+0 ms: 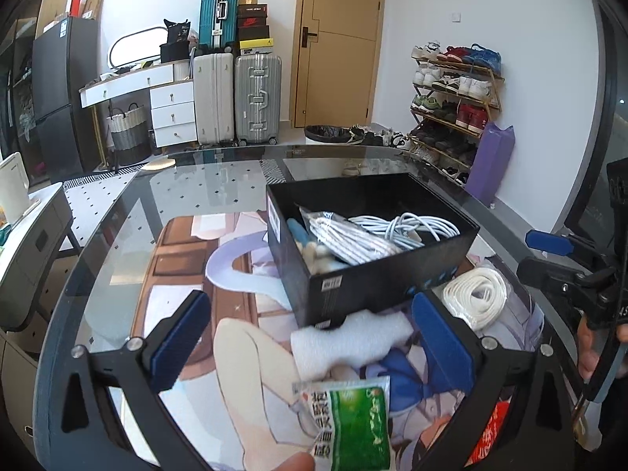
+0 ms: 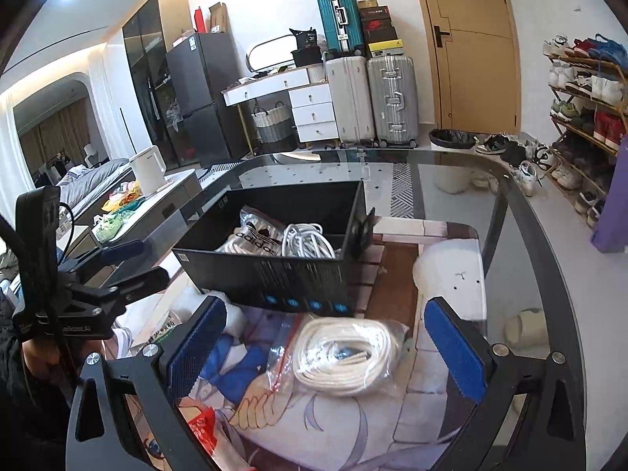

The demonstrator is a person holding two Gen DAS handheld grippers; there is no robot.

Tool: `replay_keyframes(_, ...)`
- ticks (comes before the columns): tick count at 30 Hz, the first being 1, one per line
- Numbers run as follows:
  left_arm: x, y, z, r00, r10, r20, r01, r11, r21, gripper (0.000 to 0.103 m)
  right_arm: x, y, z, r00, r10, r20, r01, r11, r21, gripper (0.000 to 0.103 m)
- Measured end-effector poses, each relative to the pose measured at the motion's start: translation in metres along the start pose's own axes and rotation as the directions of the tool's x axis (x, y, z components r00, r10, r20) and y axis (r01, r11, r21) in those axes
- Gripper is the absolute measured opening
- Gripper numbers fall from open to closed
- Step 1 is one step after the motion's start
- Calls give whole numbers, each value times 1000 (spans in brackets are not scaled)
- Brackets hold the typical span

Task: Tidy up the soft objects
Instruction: 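Withdraw both tools from the box toward the remaining items, then lower the right tool onto the bagged white rope coil and close it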

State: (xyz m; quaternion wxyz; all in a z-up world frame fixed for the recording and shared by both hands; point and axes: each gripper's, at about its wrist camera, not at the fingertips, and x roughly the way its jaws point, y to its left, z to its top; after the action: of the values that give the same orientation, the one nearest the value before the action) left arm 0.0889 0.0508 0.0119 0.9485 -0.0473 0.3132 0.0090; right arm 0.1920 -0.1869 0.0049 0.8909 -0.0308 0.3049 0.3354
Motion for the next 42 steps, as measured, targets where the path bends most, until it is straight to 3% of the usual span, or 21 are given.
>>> replay_keyframes(22, -1, 6, -21, 998, 0, -57, 0, 1000, -2, 103, 6, -6, -14, 996, -15, -84, 17, 999, 31, 102)
replay_keyframes(31, 3, 3, -22, 997, -13, -81, 14, 1000, 6, 103, 29, -11, -20, 981, -19, -192, 31, 998, 59, 102)
replay_keyframes(42, 6, 3, -23, 996, -12, -90, 12, 1000, 2, 103, 61, -4, -18, 954, -76, -291, 77, 997, -7, 102)
